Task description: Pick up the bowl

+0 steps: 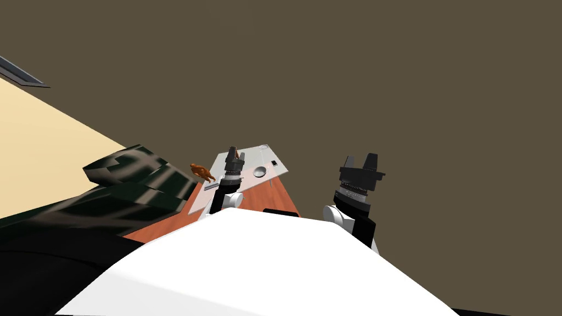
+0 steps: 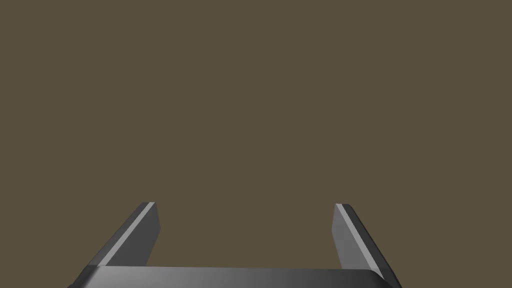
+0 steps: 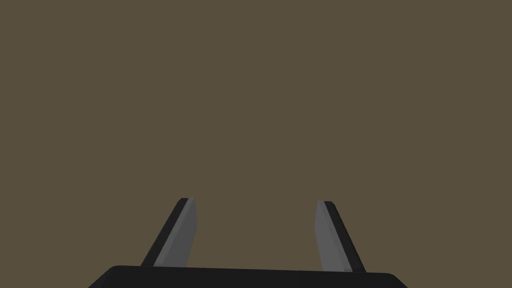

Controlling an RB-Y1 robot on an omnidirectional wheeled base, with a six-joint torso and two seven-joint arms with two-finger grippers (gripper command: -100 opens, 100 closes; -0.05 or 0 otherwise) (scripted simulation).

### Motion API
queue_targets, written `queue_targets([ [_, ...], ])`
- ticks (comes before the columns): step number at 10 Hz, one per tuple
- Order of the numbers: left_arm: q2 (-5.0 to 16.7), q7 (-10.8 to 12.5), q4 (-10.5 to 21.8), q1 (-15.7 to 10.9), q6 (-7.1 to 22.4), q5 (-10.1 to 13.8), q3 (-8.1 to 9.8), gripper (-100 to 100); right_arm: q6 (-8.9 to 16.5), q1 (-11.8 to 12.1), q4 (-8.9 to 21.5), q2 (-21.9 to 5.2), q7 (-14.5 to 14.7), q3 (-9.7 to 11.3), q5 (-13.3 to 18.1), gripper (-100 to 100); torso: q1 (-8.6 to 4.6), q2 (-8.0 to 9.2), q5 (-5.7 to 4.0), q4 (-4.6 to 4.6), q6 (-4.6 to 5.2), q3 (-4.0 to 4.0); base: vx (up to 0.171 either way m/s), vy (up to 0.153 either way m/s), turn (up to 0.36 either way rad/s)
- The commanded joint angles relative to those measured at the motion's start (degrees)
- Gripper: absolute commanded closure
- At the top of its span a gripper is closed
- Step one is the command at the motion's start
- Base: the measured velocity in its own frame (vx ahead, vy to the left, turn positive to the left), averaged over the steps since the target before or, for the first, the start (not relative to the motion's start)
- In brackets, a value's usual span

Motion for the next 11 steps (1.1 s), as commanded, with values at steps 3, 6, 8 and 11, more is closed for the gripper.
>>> queue_targets([
  [3,1.46,-1.52,3.3,-3.51,5.48,1.22,0.98,-100,0.0,0.01,0.0,0.0,0.0,0.0,0.0,0,0.07,-0.08,0.0,-0.01,-0.02,-0.04,-0.108,-0.068,-0.073],
  [6,1.89,-2.05,4.53,-4.95,8.57,1.74,1.42,-100,0.0,0.01,0.0,-0.01,0.0,-0.01,0.0,0,0.14,-0.22,0.03,-0.05,-0.01,-0.12,-0.066,-0.043,-0.053],
  [8,2.24,-2.57,5.83,-6.44,11.26,2.25,1.87,-100,0.0,0.01,0.0,0.0,0.0,-0.01,0.0,0,0.1,-0.28,0.02,-0.06,-0.02,-0.16,-0.053,-0.057,-0.053],
  [11,2.69,-3.56,8.64,-9.58,16.01,3.24,2.77,-100,0.0,0.01,0.0,-0.01,0.0,-0.01,0.0,0,0.19,-0.25,0.03,-0.05,-0.04,-0.13,-0.071,-0.048,-0.067],
])
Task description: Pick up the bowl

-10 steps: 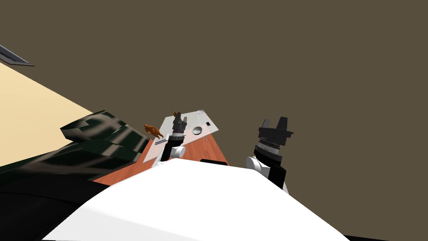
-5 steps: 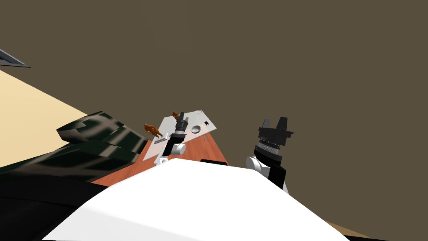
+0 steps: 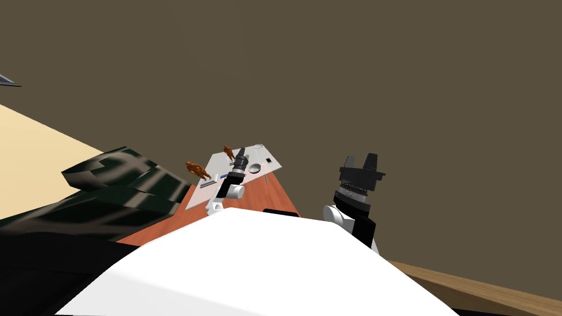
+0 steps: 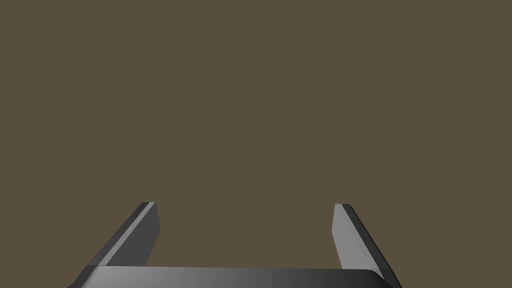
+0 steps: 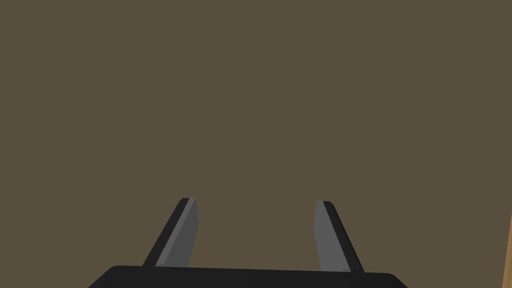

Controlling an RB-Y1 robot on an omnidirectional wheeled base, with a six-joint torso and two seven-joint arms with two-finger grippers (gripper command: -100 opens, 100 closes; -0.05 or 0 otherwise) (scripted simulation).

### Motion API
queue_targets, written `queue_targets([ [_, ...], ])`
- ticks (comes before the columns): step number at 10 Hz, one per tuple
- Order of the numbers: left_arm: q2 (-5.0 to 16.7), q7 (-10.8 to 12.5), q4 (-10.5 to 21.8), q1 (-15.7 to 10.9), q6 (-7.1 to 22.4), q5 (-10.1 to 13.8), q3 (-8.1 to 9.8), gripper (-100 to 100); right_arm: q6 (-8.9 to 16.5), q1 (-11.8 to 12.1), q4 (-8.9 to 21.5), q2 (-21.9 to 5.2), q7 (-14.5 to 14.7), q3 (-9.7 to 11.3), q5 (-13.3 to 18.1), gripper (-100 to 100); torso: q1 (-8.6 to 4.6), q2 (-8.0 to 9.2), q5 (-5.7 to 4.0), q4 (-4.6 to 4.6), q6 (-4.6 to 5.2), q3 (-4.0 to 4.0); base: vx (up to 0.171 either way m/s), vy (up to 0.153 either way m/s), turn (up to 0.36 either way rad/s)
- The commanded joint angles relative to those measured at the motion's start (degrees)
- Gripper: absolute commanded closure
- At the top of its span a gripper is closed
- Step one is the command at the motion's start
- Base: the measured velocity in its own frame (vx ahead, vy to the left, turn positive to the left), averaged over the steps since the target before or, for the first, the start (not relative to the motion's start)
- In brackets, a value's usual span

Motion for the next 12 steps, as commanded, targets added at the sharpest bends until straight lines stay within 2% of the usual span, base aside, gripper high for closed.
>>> queue_targets([
  [1,-0.09,-0.41,0.72,-0.77,2.29,0.15,0.08,-100,0.0,0.0,0.0,0.0,0.0,0.0,0.0,0,0.0,0.0,0.0,0.0,0.0,0.0,-0.047,-0.044,-0.033],
  [2,0.01,-0.85,2.23,-2.41,4.41,0.61,0.51,-100,0.0,0.01,0.0,0.0,0.0,0.0,0.0,0,0.04,-0.05,0.0,-0.01,-0.02,-0.02,-0.046,-0.04,-0.07],
  [3,0.01,-0.85,2.23,-2.41,5.38,0.61,0.51,-100,0.0,0.0,0.0,0.0,0.0,0.0,0.0,0,0.05,-0.08,0.01,-0.02,0.0,-0.05,-0.048,-0.037,-0.036],
  [4,0.04,-1.25,3.79,-4.07,7.41,1.05,0.94,-100,0.0,0.01,0.0,0.0,0.0,0.0,0.0,0,0.08,-0.07,0.01,-0.02,-0.03,-0.04,-0.072,-0.052,-0.061],
  [5,0.04,-1.25,3.79,-4.07,8.59,1.05,0.94,-100,0.0,0.0,0.0,0.0,0.0,0.0,0.0,0,0.03,0.0,0.01,0.0,-0.01,0.0,-0.059,-0.039,-0.031],
  [6,0.0,-1.61,5.4,-5.76,10.12,1.46,1.34,-100,0.0,0.0,0.0,0.0,0.0,0.0,0.0,0,0.08,-0.02,0.01,0.0,-0.03,-0.01,-0.05,-0.039,-0.048],
  [7,0.0,-1.61,5.4,-5.76,11.61,1.46,1.34,-100,0.0,0.0,0.0,0.0,0.0,0.0,0.0,0,0.07,-0.06,0.01,-0.01,-0.01,-0.03,-0.037,-0.033,-0.033],
  [8,0.0,-1.61,5.4,-5.76,11.91,1.46,1.34,-100,0.0,0.01,0.0,0.0,0.0,-0.01,0.0,0,0.1,-0.09,0.02,-0.02,-0.03,-0.05,-0.013,-0.014,0.001],
  [9,-0.1,-1.9,7.06,-7.46,14.02,1.82,1.72,-100,0.0,0.01,0.0,-0.01,0.0,-0.01,0.0,0,0.16,-0.16,0.03,-0.03,-0.03,-0.09,-0.024,-0.026,-0.054],
  [10,-0.1,-1.9,7.06,-7.46,15.32,1.82,1.72,-100,0.0,0.01,0.0,0.0,0.0,0.0,0.0,0,0.13,-0.16,0.02,-0.04,-0.01,-0.09,-0.027,-0.021,-0.029],
  [11,-0.24,-2.14,8.75,-9.17,17.21,2.15,2.08,-100,0.0,0.01,0.0,0.0,0.0,-0.01,0.0,0,0.15,-0.15,0.03,-0.03,-0.03,-0.09,-0.037,-0.031,-0.044],
  [12,-0.24,-2.14,8.75,-9.17,18.82,2.15,2.08,-100,0.0,0.01,0.0,0.0,0.0,0.0,0.0,0,0.12,-0.12,0.02,-0.03,-0.02,-0.07,-0.031,-0.028,-0.021],
])
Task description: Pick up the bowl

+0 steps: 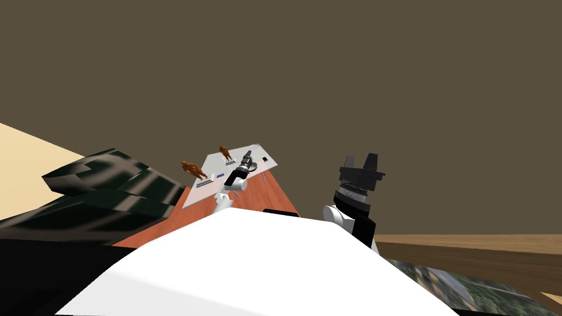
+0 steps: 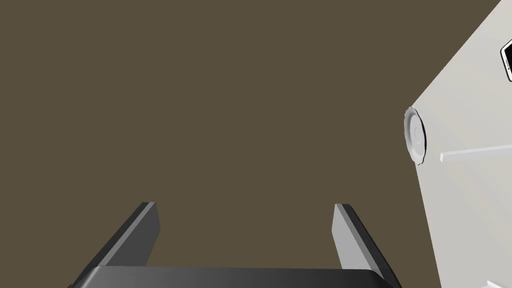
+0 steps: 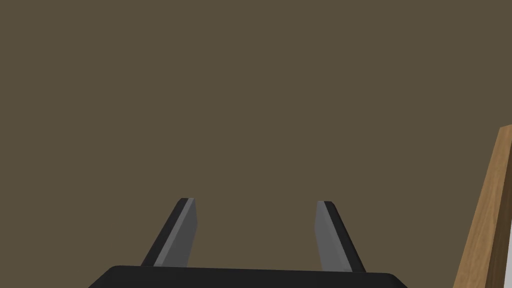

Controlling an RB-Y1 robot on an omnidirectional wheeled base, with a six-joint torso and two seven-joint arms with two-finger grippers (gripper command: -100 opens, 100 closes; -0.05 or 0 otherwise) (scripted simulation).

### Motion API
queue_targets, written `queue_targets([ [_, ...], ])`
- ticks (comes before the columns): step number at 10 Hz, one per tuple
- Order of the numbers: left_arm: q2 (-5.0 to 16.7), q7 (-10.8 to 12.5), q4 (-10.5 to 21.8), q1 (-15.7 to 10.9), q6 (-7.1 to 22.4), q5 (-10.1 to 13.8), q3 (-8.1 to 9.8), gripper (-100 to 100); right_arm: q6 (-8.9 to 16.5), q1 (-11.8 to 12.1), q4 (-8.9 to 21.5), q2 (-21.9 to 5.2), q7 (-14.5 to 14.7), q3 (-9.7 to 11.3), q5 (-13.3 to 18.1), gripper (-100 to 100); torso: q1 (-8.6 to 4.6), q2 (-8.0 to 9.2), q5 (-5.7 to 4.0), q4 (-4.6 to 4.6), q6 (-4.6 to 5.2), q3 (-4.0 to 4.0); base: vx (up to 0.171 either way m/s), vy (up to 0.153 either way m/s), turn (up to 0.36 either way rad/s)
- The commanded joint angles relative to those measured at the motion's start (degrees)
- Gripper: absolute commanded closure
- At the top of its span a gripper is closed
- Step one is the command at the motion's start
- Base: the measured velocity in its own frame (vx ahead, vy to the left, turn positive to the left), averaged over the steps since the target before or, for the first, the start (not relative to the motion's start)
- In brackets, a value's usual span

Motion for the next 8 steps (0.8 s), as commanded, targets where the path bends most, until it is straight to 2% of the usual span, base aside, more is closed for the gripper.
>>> queue_targets([
  [1,-0.4,-0.3,2.1,-2.02,2.86,0.21,0.32,-100,0.0,0.0,0.0,0.0,0.0,0.0,0.0,0,0.0,0.0,0.0,0.0,0.0,0.0,-0.028,-0.032,-0.038],
  [3,-0.4,-0.3,2.1,-2.02,4.72,0.21,0.32,-100,0.0,0.0,0.0,0.0,0.0,0.0,0.0,0,0.02,-0.03,0.0,0.0,0.0,-0.01,-0.015,-0.012,-0.006],
  [4,-0.6,-0.39,3.83,-3.7,6.92,0.43,0.61,-100,0.0,0.0,0.0,0.0,0.0,0.0,0.0,0,0.08,-0.07,0.02,-0.01,-0.01,-0.04,-0.01,-0.009,-0.026],
  [5,-0.6,-0.39,3.83,-3.7,8.25,0.43,0.61,-100,0.0,0.0,0.0,0.0,0.0,0.0,0.0,0,0.07,-0.08,0.02,-0.02,0.0,-0.04,-0.009,-0.009,-0.016],
  [6,-0.79,-0.41,5.58,-5.34,10.13,0.59,0.86,-100,0.0,0.0,0.0,0.0,0.0,0.0,0.0,0,0.07,-0.08,0.01,-0.02,-0.01,-0.04,-0.01,-0.008,-0.017],
  [7,-0.79,-0.41,5.58,-5.34,11.98,0.59,0.86,-100,0.0,0.0,0.0,0.0,0.0,0.0,0.0,0,0.07,-0.08,0.02,-0.02,0.0,-0.05,-0.009,-0.008,-0.012],
  [8,-0.97,-0.36,6.95,-6.94,14.11,0.7,1.07,-100,0.0,0.0,0.0,0.0,0.0,0.0,0.0,0,0.08,-0.08,0.02,-0.02,-0.01,-0.05,-0.004,-0.006,-0.006],
])
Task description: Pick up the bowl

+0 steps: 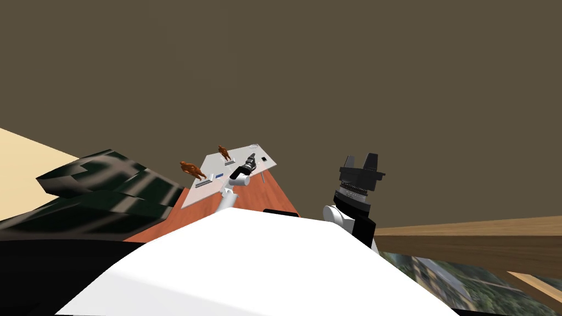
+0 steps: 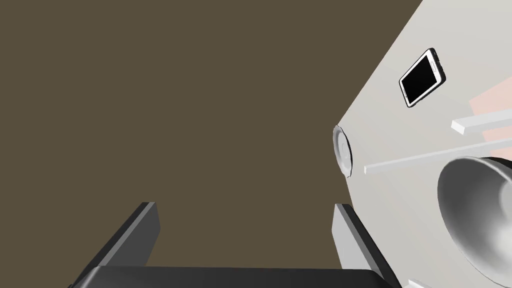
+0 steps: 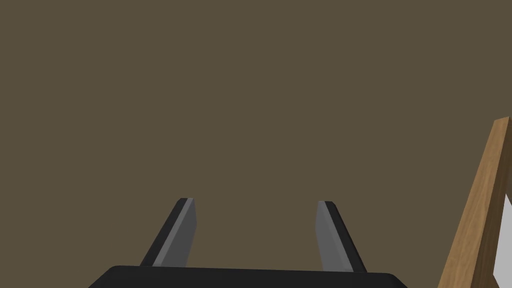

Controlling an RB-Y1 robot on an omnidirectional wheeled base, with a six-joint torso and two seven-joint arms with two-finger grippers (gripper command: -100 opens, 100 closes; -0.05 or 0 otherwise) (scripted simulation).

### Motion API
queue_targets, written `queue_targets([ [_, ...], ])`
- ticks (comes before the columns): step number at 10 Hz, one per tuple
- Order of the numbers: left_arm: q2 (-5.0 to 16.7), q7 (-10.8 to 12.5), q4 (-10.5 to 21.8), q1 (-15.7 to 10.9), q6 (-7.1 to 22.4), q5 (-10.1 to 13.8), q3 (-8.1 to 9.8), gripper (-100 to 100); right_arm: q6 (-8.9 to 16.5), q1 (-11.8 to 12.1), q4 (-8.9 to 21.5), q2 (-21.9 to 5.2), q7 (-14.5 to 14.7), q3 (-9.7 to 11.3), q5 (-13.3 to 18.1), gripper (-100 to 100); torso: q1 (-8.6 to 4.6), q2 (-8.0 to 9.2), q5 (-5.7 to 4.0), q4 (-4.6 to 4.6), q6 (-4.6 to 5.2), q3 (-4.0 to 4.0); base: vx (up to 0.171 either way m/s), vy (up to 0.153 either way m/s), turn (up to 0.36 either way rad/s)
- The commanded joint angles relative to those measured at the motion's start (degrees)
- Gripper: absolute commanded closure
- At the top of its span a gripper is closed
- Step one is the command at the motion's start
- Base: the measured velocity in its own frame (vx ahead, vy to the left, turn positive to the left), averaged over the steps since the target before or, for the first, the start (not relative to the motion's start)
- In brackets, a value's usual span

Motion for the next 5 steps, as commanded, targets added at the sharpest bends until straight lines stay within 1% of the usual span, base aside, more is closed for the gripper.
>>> queue_targets([
  [1,-0.13,-0.02,1.78,-0.8,2.36,0.04,0.0,-100,0.0,0.0,0.0,0.0,0.0,0.0,0.0,0,0.0,0.0,0.0,0.0,0.0,0.0,0.0,0.0,0.0],
  [2,-0.29,0.11,3.51,-2.34,4.01,0.1,0.17,-100,0.0,0.0,0.0,0.0,0.0,0.0,0.0,0,0.01,-0.01,0.01,-0.01,-0.01,-0.01,0.005,0.003,0.003],
  [3,-0.29,0.11,3.51,-2.34,5.36,0.1,0.17,-100,0.0,0.0,0.0,0.0,0.0,0.0,0.0,0,0.03,-0.03,0.01,-0.01,-0.01,-0.02,0.008,0.005,-0.001],
  [4,-0.29,0.11,3.51,-2.34,6.0,0.1,0.17,-100,0.0,0.0,0.0,0.0,0.0,0.0,0.0,0,0.04,-0.03,0.01,-0.01,-0.02,-0.02,0.0,0.0,0.0],
  [5,-0.42,0.3,5.23,-3.81,8.2,0.1,0.29,-100,0.0,0.0,0.0,0.0,0.0,0.0,0.0,0,0.04,-0.02,0.01,-0.01,-0.02,-0.01,0.011,0.008,0.012],
])
